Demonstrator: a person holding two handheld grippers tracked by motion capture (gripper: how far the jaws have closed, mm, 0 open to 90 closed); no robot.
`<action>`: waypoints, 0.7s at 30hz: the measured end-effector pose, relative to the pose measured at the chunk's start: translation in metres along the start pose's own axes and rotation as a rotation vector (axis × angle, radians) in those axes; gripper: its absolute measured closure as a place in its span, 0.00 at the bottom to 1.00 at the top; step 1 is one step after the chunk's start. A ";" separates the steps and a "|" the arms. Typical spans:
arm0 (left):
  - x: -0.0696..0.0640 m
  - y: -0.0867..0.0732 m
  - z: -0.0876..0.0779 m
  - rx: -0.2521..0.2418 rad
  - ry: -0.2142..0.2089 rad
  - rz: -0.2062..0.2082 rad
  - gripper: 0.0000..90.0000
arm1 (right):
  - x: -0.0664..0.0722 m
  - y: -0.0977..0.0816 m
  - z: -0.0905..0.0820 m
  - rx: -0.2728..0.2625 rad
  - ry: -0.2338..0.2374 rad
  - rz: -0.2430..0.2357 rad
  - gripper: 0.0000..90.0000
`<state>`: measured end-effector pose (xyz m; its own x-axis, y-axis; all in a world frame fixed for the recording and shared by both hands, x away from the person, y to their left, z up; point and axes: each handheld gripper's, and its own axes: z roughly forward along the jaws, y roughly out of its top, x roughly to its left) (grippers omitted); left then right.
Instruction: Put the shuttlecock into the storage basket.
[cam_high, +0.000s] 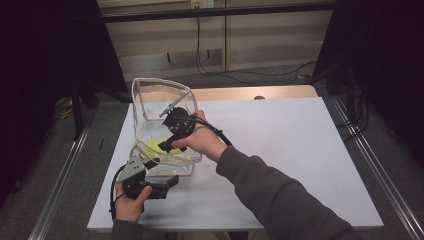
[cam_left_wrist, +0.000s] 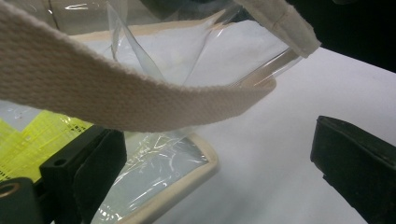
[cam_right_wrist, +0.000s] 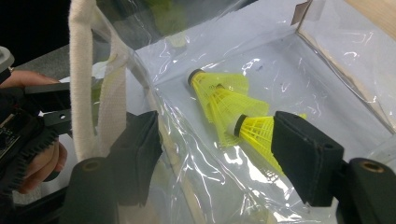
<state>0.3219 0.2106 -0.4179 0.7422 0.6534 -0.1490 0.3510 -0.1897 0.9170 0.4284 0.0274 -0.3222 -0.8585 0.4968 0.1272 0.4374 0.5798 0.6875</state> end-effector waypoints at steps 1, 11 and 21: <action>0.000 0.000 0.000 0.001 0.000 0.000 0.04 | 0.000 0.000 -0.001 0.000 0.003 0.001 0.35; 0.000 0.000 -0.001 -0.003 -0.005 0.002 0.04 | 0.000 -0.002 -0.011 -0.016 0.013 0.009 0.30; -0.002 0.000 -0.001 -0.001 -0.003 0.005 0.04 | 0.001 -0.004 -0.020 -0.031 0.022 0.000 0.26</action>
<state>0.3201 0.2099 -0.4170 0.7458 0.6502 -0.1451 0.3464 -0.1924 0.9182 0.4201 0.0126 -0.3100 -0.8642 0.4824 0.1427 0.4293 0.5591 0.7093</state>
